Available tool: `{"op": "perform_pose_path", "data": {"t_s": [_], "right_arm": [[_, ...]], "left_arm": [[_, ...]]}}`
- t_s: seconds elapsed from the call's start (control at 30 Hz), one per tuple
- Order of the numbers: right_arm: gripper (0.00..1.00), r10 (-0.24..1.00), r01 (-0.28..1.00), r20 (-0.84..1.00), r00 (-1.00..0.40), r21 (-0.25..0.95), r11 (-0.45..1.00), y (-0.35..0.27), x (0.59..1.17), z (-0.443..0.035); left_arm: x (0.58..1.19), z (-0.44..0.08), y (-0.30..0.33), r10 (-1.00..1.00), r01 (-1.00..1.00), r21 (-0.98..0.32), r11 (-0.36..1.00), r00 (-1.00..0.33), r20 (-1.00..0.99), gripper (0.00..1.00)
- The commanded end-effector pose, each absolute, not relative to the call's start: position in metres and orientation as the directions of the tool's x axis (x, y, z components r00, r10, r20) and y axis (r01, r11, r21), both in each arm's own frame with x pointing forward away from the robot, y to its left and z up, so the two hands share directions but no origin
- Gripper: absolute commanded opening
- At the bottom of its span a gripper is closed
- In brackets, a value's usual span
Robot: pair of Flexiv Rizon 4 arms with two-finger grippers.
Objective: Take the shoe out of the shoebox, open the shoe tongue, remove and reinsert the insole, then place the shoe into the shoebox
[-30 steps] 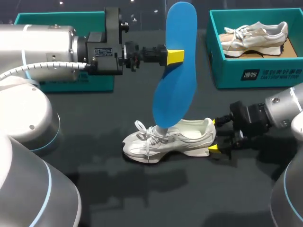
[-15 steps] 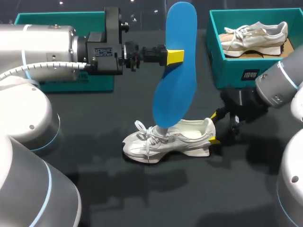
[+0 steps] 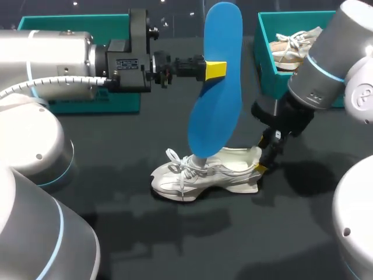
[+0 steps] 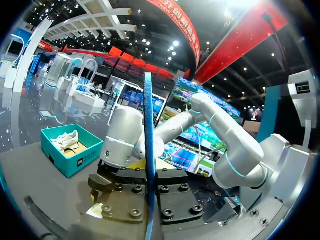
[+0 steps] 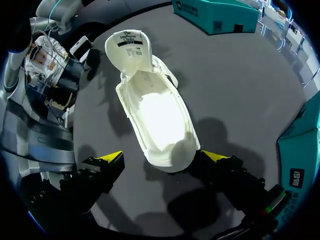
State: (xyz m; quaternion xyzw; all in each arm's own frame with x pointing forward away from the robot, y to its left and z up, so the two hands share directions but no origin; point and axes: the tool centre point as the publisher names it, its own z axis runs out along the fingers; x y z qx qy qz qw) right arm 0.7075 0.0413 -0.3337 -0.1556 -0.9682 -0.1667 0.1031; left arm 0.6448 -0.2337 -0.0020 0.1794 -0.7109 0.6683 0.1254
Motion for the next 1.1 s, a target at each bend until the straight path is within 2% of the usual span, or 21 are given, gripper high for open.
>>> {"op": "perform_pose_path", "data": {"t_s": [0.03,0.43,0.73,1.1], "right_arm": [[1.0,0.272,0.31,0.241,-0.932,0.139,0.94,0.043,0.707,-0.333],[1.0,0.207,0.235,0.181,-0.961,0.146,0.961,0.042,0.708,-0.327],[1.0,0.15,0.173,0.153,-0.977,0.147,0.974,0.071,0.73,-0.316],[1.0,0.093,0.109,0.121,-0.988,0.131,0.985,0.099,0.753,-0.331]], "left_arm": [[0.644,-0.002,-0.233,-0.087,-0.422,-0.906,0.041,-0.904,0.417,0.0],[0.644,-0.002,-0.233,-0.087,-0.422,-0.906,0.041,-0.904,0.417,0.0],[0.644,-0.002,-0.233,-0.087,-0.422,-0.906,0.041,-0.904,0.417,0.0],[0.644,-0.002,-0.233,-0.087,-0.422,-0.906,0.041,-0.904,0.417,0.0]]}}
